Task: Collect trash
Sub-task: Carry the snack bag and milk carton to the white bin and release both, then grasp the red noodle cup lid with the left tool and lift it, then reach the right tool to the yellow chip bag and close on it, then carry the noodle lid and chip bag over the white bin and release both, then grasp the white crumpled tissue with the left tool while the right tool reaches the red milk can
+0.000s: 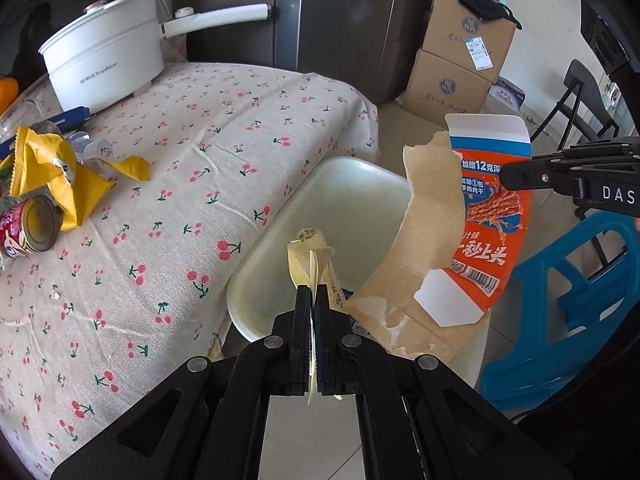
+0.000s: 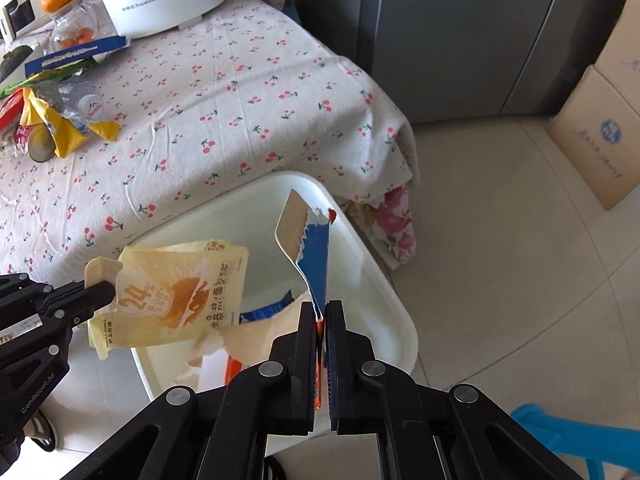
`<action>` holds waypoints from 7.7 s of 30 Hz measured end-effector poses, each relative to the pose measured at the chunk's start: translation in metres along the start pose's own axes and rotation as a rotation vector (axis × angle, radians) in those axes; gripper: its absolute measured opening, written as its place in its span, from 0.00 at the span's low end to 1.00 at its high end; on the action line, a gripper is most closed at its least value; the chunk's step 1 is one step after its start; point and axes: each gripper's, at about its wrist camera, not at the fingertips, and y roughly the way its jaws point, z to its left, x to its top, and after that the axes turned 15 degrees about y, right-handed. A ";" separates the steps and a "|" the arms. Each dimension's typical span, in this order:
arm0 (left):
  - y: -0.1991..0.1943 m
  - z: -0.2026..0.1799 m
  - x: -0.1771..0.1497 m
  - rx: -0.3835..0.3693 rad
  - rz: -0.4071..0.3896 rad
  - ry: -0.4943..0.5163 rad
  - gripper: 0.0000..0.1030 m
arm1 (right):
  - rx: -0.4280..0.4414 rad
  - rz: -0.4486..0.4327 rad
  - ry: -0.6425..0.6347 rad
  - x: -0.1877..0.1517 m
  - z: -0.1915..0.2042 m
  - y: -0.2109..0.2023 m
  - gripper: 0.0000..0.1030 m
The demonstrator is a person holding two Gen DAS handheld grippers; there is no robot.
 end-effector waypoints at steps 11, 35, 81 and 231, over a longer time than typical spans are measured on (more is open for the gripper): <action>-0.005 0.013 0.003 0.061 0.026 -0.056 0.16 | -0.012 0.034 0.006 0.001 0.001 0.011 0.05; -0.105 0.093 -0.067 0.255 0.001 -0.282 0.83 | 0.103 -0.001 0.061 0.010 0.038 -0.006 0.68; -0.070 0.257 -0.064 0.576 0.033 -0.120 0.44 | 0.188 0.028 -0.182 0.041 0.246 0.081 0.79; -0.120 0.238 -0.105 0.207 -0.061 -0.518 0.90 | 0.127 -0.046 -0.230 0.027 0.243 0.060 0.86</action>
